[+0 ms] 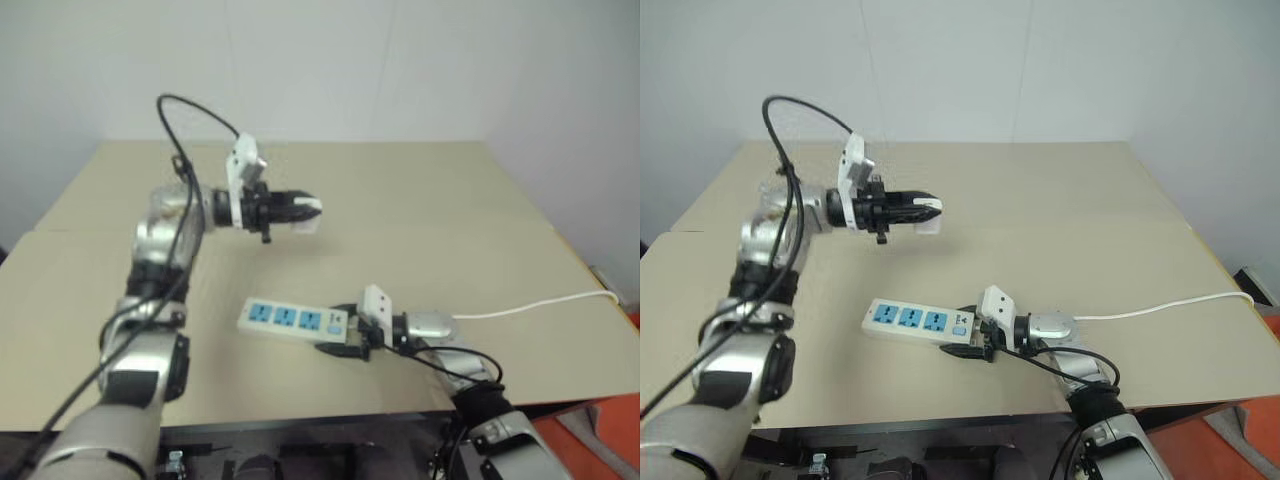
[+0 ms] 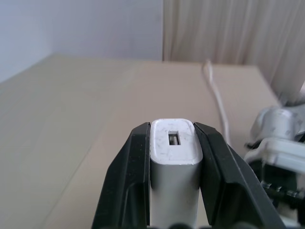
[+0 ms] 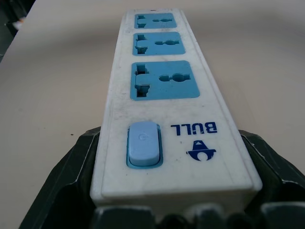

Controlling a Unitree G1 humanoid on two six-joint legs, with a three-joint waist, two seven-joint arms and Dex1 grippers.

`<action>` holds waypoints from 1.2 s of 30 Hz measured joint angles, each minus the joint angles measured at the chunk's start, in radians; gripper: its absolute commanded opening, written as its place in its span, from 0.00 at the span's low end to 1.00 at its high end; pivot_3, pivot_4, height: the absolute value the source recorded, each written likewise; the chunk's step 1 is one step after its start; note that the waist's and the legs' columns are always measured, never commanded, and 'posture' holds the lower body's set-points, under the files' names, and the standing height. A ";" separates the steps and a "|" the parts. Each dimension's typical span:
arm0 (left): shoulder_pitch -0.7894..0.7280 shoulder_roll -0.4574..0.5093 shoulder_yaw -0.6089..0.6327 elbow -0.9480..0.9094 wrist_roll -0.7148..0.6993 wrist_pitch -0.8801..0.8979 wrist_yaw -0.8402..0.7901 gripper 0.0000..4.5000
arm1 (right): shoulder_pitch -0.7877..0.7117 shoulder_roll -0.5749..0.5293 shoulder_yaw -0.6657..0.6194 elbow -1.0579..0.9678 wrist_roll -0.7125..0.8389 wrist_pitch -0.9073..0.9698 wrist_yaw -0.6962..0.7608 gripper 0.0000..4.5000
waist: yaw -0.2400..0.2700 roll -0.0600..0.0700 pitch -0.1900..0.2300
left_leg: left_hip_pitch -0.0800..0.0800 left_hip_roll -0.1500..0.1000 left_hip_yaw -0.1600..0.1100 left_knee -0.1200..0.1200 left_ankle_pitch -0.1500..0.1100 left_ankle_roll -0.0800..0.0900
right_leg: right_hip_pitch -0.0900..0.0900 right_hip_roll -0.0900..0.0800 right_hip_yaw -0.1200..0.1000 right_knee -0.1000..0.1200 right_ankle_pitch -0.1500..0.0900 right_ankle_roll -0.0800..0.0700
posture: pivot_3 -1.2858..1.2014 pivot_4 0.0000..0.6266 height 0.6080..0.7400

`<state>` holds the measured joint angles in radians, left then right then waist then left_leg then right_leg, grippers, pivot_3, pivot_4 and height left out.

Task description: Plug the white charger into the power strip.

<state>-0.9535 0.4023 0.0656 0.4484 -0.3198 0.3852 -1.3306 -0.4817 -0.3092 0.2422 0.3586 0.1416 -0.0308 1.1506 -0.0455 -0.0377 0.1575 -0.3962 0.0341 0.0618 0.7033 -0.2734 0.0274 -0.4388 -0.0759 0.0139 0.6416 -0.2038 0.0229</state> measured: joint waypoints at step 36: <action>0.326 0.033 -0.170 -0.126 -0.035 -0.316 -0.205 0.22 | -0.103 0.019 0.014 0.250 -0.004 -0.161 0.136 0.76 | 0.000 0.000 -0.003 | 0.022 0.000 0.002 -0.008 0.000 0.000 | 0.018 0.000 0.002 -0.011 -0.001 -0.001 | 0.52 0.24 1.00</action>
<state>-0.6277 0.4357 -0.1043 0.3229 -0.3552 0.0695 -1.5353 -0.5844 -0.2902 0.2567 0.6084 0.1379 -0.1918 1.2864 -0.0455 -0.0375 0.1548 -0.3744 0.0346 0.0640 0.6958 -0.2735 0.0273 -0.4204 -0.0755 0.0156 0.6308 -0.2043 0.0222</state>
